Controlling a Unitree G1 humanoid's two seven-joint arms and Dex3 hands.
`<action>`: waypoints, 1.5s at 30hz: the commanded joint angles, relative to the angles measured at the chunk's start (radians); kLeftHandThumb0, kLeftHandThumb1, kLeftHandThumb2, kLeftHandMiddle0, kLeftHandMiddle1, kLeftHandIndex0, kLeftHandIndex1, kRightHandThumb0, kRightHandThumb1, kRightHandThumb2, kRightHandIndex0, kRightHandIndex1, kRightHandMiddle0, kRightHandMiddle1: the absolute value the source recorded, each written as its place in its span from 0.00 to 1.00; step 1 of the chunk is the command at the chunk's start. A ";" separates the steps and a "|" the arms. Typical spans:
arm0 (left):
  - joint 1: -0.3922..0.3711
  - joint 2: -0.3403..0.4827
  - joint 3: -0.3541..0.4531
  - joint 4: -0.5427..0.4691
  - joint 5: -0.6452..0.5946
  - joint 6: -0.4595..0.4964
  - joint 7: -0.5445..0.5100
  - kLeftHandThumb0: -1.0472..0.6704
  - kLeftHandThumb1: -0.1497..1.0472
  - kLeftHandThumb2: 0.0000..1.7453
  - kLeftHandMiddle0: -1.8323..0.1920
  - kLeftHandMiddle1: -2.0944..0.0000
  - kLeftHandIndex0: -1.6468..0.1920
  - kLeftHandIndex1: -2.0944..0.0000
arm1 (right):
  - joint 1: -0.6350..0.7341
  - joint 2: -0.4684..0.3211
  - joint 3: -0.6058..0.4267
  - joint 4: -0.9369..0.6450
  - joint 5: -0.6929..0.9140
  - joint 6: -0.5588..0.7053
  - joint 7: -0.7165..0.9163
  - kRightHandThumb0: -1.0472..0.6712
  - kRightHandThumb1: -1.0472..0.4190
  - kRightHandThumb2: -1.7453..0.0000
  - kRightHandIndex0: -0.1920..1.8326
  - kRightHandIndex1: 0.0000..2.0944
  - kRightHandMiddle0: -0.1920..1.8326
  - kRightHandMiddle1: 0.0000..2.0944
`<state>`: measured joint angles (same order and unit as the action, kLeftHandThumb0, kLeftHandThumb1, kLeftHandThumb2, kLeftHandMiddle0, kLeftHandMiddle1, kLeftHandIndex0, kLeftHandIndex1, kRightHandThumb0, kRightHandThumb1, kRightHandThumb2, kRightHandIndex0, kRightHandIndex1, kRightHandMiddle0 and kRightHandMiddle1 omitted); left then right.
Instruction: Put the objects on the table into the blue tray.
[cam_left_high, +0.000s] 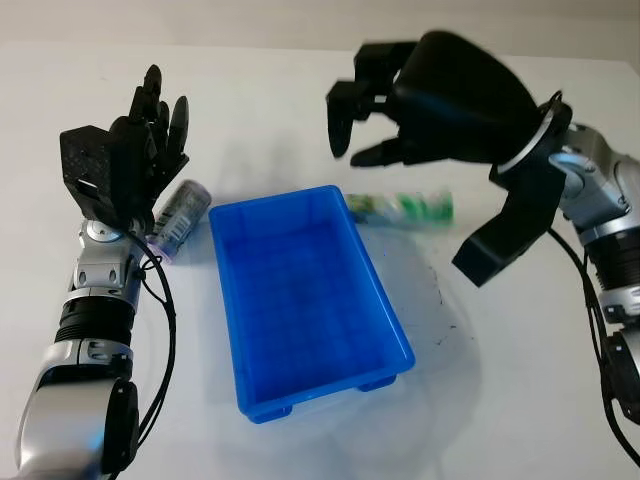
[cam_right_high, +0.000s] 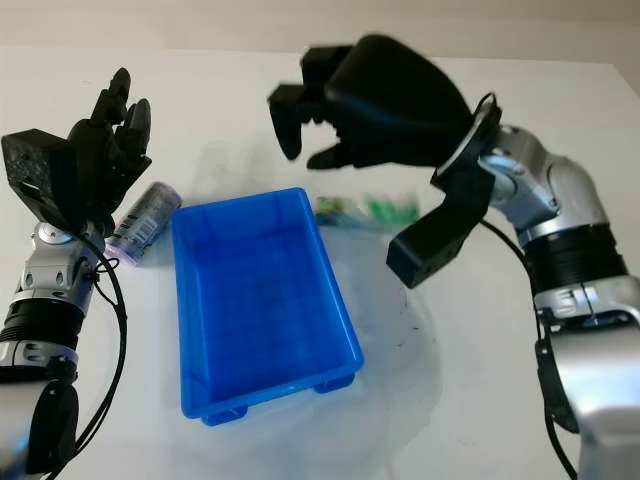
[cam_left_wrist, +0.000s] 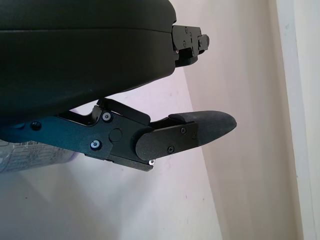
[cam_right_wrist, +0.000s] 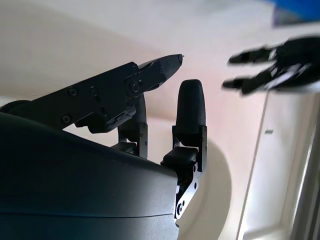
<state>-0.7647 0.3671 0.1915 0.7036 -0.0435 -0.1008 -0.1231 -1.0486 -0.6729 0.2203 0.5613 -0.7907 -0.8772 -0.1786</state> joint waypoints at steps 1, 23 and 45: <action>-0.019 0.010 -0.001 0.012 0.001 -0.019 0.002 0.24 1.00 0.34 0.94 0.97 0.93 0.97 | -0.046 -0.023 -0.010 0.018 -0.017 0.014 -0.040 0.46 0.12 0.97 0.35 0.67 0.33 0.67; -0.026 0.014 0.000 0.017 -0.004 -0.020 -0.009 0.25 1.00 0.33 0.94 0.98 0.94 0.98 | 0.046 -0.006 0.000 -0.097 0.152 0.641 0.494 0.26 0.15 0.97 0.05 0.49 0.16 0.23; -0.025 0.009 -0.005 0.014 0.006 -0.020 0.002 0.24 1.00 0.33 0.93 0.97 0.93 0.97 | 0.215 0.013 0.051 -0.259 0.107 0.825 0.606 0.22 0.12 0.97 0.19 0.15 0.21 0.05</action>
<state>-0.7725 0.3694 0.1914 0.7145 -0.0395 -0.1131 -0.1218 -0.8512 -0.6622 0.2653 0.3244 -0.6909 -0.0472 0.4264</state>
